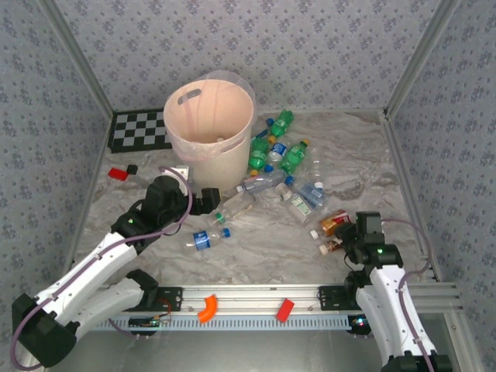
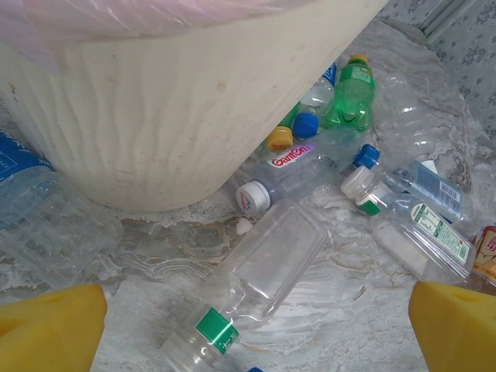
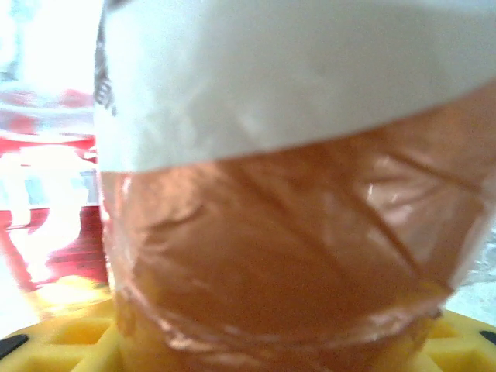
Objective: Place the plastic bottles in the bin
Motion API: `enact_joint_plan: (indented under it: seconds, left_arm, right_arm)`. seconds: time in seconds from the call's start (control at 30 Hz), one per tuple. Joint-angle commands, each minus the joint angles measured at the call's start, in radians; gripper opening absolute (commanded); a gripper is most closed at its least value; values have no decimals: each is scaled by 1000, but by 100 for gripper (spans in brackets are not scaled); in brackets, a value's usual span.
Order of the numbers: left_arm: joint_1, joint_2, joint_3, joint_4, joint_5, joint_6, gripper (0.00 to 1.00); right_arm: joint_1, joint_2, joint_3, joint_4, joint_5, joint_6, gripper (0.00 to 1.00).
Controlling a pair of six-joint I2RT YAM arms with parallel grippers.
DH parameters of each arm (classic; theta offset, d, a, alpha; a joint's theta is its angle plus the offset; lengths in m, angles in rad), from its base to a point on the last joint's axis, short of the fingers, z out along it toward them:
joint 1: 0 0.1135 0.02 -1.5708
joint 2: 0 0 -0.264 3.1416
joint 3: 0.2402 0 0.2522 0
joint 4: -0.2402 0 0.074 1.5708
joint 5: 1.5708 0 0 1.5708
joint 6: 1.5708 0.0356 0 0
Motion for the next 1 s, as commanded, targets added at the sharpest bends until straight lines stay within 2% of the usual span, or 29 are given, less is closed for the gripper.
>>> enact_joint_plan:
  seconds: [0.0,0.2,0.4,0.5,0.73,0.97]
  left_arm:
    - [-7,-29,36,-9,-23,21,100]
    - [-7,-54,35,-14,-40,26,100]
    - [-7,-80,37,-25,-61,33,100]
    - [-7,-87,48,-41,-70,35,100]
    - [-7,-104,79,-87,-94,35,100]
    - [-6,-137,116,-159,-119,43,100]
  right_arm:
    - [-4,-22,100,-13,2,-57,59]
    - [10,-2,265,14,10,-131,58]
    - [69,118,457,123,19,-239,57]
    - [156,203,557,215,65,-296,57]
    - [486,475,864,368,292,-524,58]
    - [658,801,1205,434,293,-700,56]
